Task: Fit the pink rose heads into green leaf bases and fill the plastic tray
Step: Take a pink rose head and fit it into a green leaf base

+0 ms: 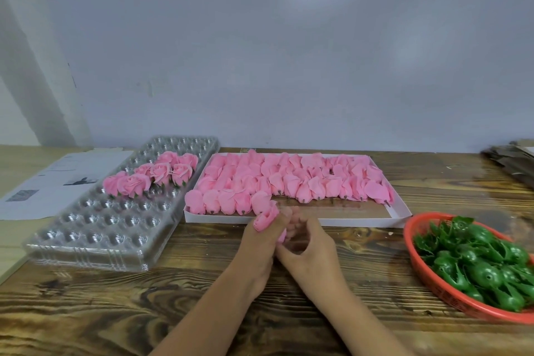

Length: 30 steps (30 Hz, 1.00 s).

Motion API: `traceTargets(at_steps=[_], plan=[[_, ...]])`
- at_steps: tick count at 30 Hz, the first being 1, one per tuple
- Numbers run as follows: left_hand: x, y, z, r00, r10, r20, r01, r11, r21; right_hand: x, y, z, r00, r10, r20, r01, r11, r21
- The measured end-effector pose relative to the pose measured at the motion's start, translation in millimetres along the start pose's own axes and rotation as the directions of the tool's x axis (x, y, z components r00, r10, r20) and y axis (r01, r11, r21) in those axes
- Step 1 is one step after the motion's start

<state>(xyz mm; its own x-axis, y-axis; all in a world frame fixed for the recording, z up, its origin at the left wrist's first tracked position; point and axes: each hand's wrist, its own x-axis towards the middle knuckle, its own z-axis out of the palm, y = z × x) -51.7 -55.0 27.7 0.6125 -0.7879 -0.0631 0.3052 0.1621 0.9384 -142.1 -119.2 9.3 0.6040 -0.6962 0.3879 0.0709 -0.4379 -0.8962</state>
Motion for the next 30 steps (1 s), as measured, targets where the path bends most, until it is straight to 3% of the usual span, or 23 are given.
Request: traceTargets(at_steps=[8,12,15,22,26,30], plan=[[-1.9,0.9,-0.9,1.000,-0.022,0.019,0.022,1.000,-0.013,-3.4,2.3,-0.3,0.999,-0.053,0.014,0.054,0.988,-0.146],[-1.6,4.4,-2.4,0.998,-0.003,0.067,0.004,1.000,-0.016,0.5,-0.2,-2.4,0.999,0.020,0.049,-0.019,1.000,-0.013],[0.6,6.0,-4.7,0.997,-0.013,0.075,0.010,0.999,0.040,3.9,-4.8,-6.6,0.983,0.079,0.163,-0.107,0.980,0.169],[-3.6,7.2,-6.9,0.995,0.008,0.096,-0.016,0.996,0.085,1.8,-7.2,-8.3,0.961,0.150,0.232,-0.210,0.942,0.261],[-5.2,8.1,-4.4,0.997,0.061,0.043,-0.064,0.996,0.068,1.0,-9.9,-7.7,0.896,0.333,0.295,-0.438,0.773,0.458],[-7.8,8.1,-0.7,0.995,0.082,0.059,-0.087,0.991,0.097,2.8,-13.3,-10.2,0.834,0.332,0.441,-0.551,0.542,0.634]])
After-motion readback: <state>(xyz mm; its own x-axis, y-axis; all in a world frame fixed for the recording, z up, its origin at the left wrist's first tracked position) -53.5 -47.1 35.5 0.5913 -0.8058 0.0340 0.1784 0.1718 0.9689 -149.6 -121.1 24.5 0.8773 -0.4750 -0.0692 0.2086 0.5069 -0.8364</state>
